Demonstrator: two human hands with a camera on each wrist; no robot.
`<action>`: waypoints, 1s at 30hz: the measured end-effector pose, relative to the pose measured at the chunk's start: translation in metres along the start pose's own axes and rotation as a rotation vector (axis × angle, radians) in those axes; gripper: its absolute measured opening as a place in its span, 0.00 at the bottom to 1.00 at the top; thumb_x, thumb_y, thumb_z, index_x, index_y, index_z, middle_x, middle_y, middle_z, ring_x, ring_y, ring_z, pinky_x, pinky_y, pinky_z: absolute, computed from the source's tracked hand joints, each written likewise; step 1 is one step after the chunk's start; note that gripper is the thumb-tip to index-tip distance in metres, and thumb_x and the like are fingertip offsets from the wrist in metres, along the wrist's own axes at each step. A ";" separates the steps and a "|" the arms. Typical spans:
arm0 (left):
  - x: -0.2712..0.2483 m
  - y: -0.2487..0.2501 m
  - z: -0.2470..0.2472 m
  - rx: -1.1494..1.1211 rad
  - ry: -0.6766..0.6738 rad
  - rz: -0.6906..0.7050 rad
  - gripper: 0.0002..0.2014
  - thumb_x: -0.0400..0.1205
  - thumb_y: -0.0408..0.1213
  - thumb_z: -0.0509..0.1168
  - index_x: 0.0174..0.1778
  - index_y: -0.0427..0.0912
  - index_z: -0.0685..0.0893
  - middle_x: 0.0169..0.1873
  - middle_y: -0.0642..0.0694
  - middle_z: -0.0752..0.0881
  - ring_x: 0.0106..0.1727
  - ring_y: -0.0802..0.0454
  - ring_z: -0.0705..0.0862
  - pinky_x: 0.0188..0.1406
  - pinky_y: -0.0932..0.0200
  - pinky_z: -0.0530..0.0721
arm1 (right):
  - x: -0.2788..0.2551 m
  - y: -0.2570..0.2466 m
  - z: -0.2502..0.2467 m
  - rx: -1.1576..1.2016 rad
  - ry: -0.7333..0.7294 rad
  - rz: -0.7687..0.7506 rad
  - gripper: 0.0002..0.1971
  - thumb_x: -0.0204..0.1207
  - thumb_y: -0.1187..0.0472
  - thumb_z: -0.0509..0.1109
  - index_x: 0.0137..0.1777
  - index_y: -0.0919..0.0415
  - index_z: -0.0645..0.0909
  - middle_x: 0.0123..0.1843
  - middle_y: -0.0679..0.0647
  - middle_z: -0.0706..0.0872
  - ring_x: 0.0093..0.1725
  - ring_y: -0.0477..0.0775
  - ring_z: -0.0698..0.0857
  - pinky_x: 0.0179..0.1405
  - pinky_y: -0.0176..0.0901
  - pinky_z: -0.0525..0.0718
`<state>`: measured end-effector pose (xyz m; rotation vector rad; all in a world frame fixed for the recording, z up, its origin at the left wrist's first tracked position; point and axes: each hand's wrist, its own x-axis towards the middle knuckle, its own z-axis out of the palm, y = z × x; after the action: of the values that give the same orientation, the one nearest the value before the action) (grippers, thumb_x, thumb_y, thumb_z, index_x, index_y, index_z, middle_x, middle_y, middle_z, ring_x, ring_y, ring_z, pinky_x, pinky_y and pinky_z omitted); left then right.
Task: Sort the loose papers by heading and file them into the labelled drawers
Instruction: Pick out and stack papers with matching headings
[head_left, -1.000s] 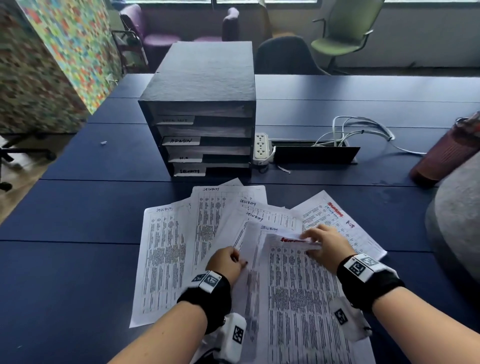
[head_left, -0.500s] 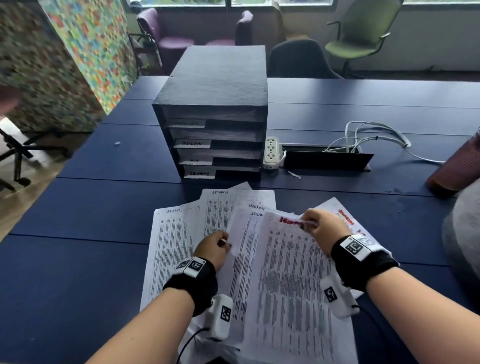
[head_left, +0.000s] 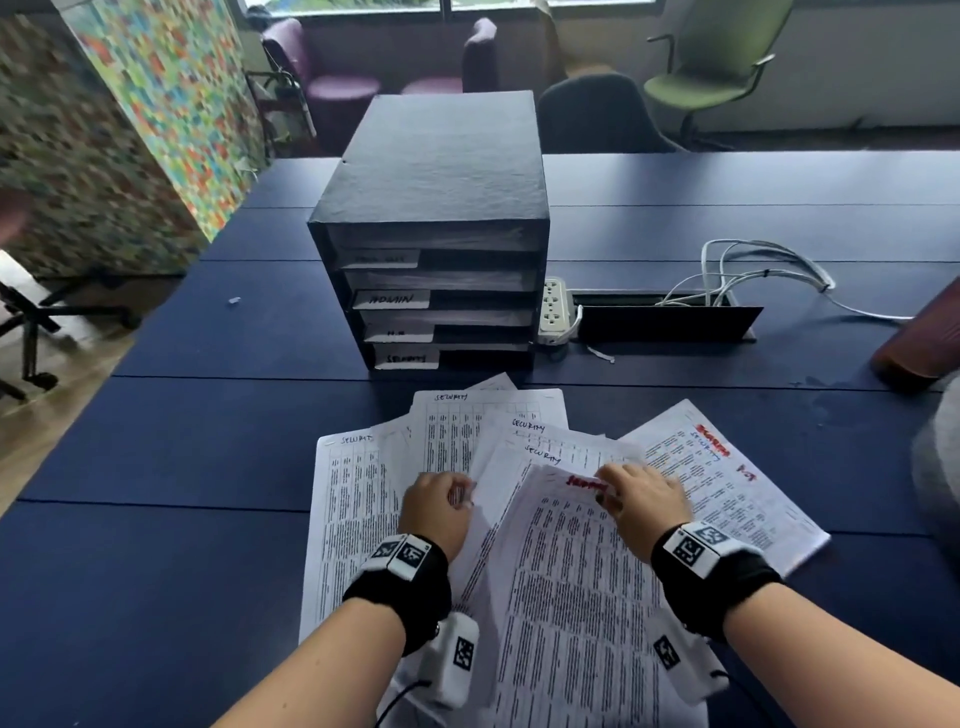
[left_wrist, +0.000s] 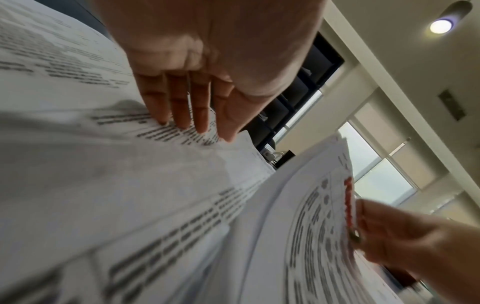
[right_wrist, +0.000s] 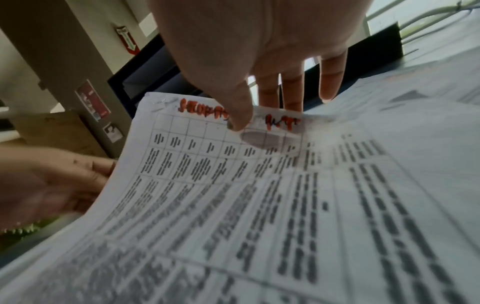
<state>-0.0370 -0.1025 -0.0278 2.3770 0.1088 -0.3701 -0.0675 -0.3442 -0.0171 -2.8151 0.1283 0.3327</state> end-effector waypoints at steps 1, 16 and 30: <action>0.005 -0.001 -0.001 -0.001 -0.005 -0.026 0.11 0.79 0.33 0.65 0.55 0.47 0.85 0.57 0.47 0.81 0.56 0.50 0.82 0.62 0.59 0.79 | -0.001 -0.001 0.000 -0.008 -0.001 -0.001 0.08 0.81 0.49 0.58 0.58 0.40 0.73 0.53 0.38 0.77 0.55 0.45 0.74 0.61 0.44 0.66; 0.011 0.003 0.004 -0.173 -0.009 -0.019 0.05 0.82 0.35 0.62 0.41 0.45 0.74 0.38 0.46 0.82 0.35 0.51 0.77 0.35 0.58 0.74 | 0.019 -0.011 -0.027 0.331 0.065 0.173 0.13 0.81 0.63 0.61 0.63 0.54 0.78 0.56 0.53 0.83 0.50 0.50 0.77 0.48 0.38 0.72; 0.017 0.001 0.006 -0.208 0.057 -0.073 0.05 0.78 0.36 0.69 0.48 0.46 0.81 0.51 0.46 0.80 0.50 0.50 0.81 0.56 0.58 0.80 | 0.031 -0.009 -0.013 0.098 0.056 0.083 0.06 0.79 0.54 0.65 0.52 0.51 0.82 0.50 0.46 0.71 0.56 0.51 0.71 0.58 0.44 0.71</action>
<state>-0.0220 -0.1081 -0.0366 2.1827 0.2495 -0.3101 -0.0340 -0.3415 -0.0099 -2.7275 0.2673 0.2582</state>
